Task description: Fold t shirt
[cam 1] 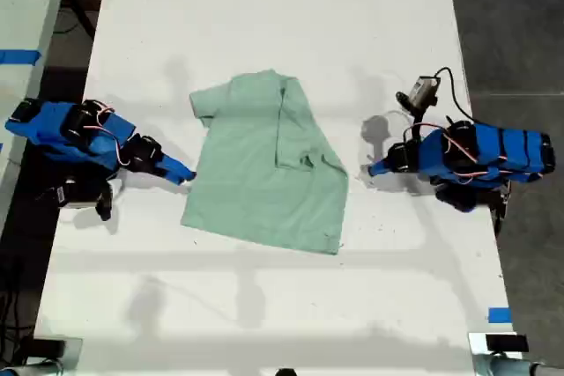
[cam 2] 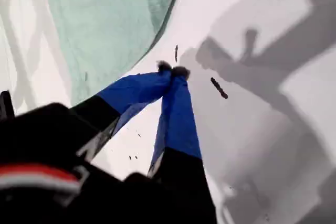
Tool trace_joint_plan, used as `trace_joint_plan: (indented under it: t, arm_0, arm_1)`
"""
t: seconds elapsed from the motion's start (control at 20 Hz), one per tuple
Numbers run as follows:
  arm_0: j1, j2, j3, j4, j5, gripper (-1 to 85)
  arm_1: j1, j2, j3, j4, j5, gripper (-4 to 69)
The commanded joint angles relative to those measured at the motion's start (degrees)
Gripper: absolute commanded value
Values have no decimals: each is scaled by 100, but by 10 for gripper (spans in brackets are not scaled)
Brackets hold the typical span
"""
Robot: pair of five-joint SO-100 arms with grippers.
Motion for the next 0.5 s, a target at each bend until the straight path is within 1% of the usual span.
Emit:
trace_joint_plan:
  t: [0.0,0.3,0.35,0.4,0.45]
  arm_0:
    - [-2083,53,105,-290,510,0]
    - [-2083,53,79,-255,624,0]
    - [-2171,53,18,-246,650,0]
    - [-2180,53,-149,-369,729,0]
    - [-2364,26,-431,-290,835,0]
  arm_1:
    - [79,88,290,185,264,-2]
    - [79,88,290,185,255,-2]
    - [79,88,290,185,255,-2]
    - [79,88,290,185,264,-2]
    - [105,88,290,185,246,-2]
